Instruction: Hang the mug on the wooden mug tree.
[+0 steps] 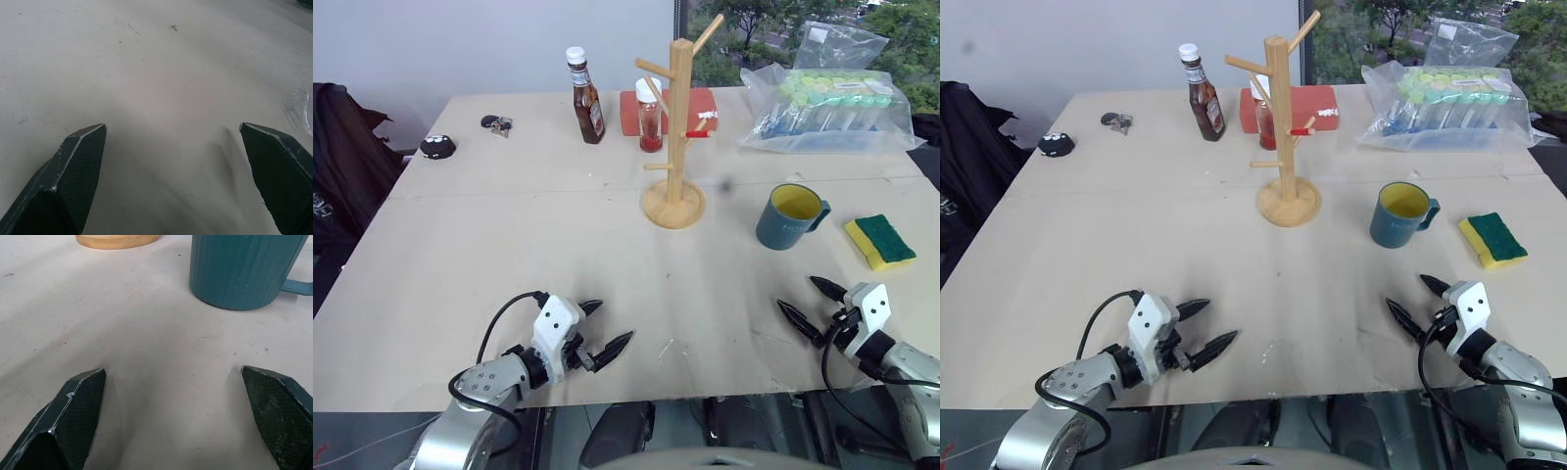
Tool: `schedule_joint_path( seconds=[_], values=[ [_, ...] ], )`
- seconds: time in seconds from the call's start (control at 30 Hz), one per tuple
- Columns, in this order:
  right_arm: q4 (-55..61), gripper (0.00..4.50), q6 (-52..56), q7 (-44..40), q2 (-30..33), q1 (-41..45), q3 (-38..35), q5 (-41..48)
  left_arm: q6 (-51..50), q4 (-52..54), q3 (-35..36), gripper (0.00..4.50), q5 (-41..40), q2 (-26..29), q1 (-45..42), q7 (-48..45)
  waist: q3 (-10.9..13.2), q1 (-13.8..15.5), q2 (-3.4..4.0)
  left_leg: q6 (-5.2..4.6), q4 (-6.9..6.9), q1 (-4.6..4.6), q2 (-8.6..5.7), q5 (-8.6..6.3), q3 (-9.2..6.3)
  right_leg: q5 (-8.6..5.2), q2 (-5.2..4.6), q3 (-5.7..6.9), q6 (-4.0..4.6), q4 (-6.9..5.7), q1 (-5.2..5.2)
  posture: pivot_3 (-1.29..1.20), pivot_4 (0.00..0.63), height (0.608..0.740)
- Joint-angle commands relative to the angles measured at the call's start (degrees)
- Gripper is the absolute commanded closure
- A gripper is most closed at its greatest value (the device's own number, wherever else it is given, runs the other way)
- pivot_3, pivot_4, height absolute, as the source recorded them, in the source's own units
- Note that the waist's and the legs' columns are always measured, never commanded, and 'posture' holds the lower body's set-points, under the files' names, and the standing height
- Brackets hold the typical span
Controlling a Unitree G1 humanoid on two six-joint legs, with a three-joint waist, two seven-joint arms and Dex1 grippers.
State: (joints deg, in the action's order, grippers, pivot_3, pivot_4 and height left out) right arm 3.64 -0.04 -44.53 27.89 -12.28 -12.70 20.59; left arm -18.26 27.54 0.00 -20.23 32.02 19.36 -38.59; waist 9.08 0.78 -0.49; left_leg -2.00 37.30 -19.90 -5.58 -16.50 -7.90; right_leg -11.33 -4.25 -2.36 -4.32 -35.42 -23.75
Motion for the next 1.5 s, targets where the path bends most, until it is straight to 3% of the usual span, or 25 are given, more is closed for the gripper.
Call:
schedule_joint_path(
  seconds=[0.03, 0.63, 0.8, 1.07, 1.5],
  values=[
    [-0.4, 0.03, -1.1, -0.1, 0.9, 0.3, -1.7, 0.2, 0.8, 1.8, 0.8, 0.0, 0.1, -0.1, -0.2, 0.3, 0.0, 0.0, -0.01, 0.0, 0.0, 0.0, 0.0, 0.0, 0.0, 0.0, 0.0, 0.0, 0.0, 0.0, 0.0, 0.0, 0.15, 0.737],
    [-0.6, 0.03, -0.2, 2.0, 0.8, 2.1, -2.7, 1.6, 1.7, 1.6, 0.9, 0.0, -1.0, -2.2, -1.6, -0.3, 0.1, 0.0, -0.03, 0.0, -0.01, 0.0, 0.02, 0.0, 0.0, 0.0, 0.0, 0.0, 0.0, 0.01, 0.0, 0.0, 0.15, 0.737],
    [-2.9, 0.03, 0.9, 8.4, 0.8, 8.6, -4.5, -0.1, 0.3, 3.4, 0.2, 0.0, -2.0, -1.9, -5.6, -0.9, 0.2, -0.1, -0.01, 0.01, -0.01, 0.01, 0.02, 0.0, 0.0, 0.01, 0.01, 0.0, 0.0, 0.01, 0.0, 0.0, 0.15, 0.737],
    [-16.6, 0.03, -2.7, 14.7, 2.1, 21.6, -2.8, -8.1, -4.8, 7.1, -3.0, 0.0, -6.2, -2.3, -15.3, -2.1, 0.2, 0.0, 0.02, 0.24, -0.04, 0.01, -0.01, 0.14, 0.01, 0.27, 0.12, 0.03, 0.1, 0.02, -0.01, 0.0, 0.15, 0.737],
    [-34.0, 0.03, -10.0, 11.7, 2.2, 35.0, -2.2, -8.2, -9.8, 10.5, -4.8, 0.0, -8.9, -2.1, -21.8, -0.7, 0.2, -0.4, 0.03, 0.24, -0.06, -0.14, -0.03, 0.15, 0.11, 0.29, 0.15, -0.07, 0.12, 0.11, -0.16, 0.0, 0.15, 0.737]
  ],
)
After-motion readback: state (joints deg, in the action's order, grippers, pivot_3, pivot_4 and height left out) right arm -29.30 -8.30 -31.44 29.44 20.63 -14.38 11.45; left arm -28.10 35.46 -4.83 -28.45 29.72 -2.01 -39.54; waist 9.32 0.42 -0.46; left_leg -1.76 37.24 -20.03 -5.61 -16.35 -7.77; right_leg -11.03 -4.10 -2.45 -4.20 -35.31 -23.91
